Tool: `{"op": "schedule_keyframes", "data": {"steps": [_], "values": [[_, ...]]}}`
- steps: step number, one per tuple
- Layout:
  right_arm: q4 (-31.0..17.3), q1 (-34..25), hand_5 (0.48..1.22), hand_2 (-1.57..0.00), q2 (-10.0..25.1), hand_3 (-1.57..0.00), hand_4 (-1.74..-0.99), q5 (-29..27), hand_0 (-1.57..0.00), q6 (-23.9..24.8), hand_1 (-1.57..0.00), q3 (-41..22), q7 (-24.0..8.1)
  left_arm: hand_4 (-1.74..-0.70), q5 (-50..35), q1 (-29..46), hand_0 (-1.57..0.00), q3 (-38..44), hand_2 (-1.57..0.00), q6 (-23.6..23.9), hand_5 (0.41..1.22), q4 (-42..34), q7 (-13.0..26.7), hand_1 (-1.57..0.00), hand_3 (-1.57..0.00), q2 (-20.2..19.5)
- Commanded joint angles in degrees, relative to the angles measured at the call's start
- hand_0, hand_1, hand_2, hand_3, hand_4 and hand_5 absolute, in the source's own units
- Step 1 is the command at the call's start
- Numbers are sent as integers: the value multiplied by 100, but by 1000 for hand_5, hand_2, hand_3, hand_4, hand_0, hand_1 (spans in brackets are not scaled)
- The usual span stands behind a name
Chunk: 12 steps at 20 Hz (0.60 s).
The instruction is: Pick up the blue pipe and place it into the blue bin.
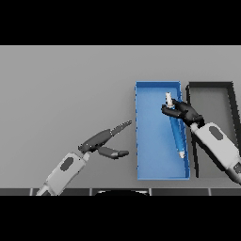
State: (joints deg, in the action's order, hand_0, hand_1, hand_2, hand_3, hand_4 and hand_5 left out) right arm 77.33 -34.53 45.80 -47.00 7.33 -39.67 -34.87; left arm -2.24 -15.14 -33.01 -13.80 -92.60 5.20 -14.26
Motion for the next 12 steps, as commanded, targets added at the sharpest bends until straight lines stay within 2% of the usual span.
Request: {"op": "schedule_keyframes", "data": {"steps": [1,6,8,10,12], "values": [[-12,5,880,-91,9,-55,-1189,21,-123,-3,-94,-19,-8,-831,22,8,1,-24,1,19,471,-1,28,1,1,24],[-6,-10,795,-29,33,-17,-1182,167,-40,114,-30,-81,26,-828,24,49,1,-59,1,38,472,-125,116,1,1,14],[-29,-6,783,-18,-64,-11,-1176,141,-25,190,-19,-65,80,-826,87,27,1,-71,1,93,470,-120,186,1,1,30],[-141,-73,772,-14,-45,-8,-1186,236,-20,69,-15,-99,155,-826,88,42,1,-59,1,88,472,-66,179,1,1,23],[-88,-110,767,-14,-81,-8,-1186,183,-20,112,-15,-94,65,-826,166,62,1,-106,1,116,473,-16,80,1,1,67]]}}
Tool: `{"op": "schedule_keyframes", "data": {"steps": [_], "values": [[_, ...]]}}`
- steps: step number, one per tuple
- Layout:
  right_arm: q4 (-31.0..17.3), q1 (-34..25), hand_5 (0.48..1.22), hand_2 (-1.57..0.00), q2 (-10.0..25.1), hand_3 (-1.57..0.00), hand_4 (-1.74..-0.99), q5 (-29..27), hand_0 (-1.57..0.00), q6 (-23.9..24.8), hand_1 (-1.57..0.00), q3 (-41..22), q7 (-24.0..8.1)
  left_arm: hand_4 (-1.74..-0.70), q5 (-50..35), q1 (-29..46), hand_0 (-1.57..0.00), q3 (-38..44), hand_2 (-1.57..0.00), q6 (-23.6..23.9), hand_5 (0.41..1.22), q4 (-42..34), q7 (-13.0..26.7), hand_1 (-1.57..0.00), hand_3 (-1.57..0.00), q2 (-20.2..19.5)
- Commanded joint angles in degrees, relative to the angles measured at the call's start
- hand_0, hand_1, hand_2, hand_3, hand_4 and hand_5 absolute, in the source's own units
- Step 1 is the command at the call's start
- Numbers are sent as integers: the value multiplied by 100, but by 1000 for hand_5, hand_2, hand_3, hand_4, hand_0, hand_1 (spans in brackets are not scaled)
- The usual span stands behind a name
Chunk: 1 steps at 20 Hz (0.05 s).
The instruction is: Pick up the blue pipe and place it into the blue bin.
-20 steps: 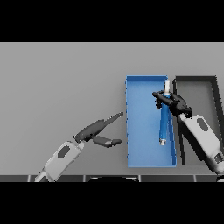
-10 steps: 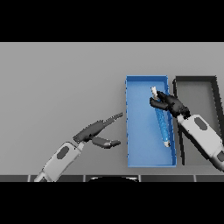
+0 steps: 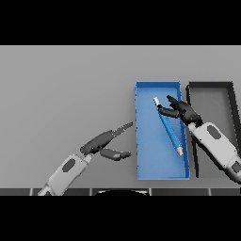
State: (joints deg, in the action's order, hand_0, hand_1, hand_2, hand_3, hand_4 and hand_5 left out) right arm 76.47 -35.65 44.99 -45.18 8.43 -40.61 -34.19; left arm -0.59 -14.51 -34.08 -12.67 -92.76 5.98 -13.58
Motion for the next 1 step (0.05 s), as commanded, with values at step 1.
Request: {"op": "schedule_keyframes", "data": {"steps": [1], "values": [[53,-26,769,-14,24,-8,-1186,-20,-20,-17,-15,-30,-74,-826,30,51,1,-45,1,26,474,-68,-48,1,1,15]]}}
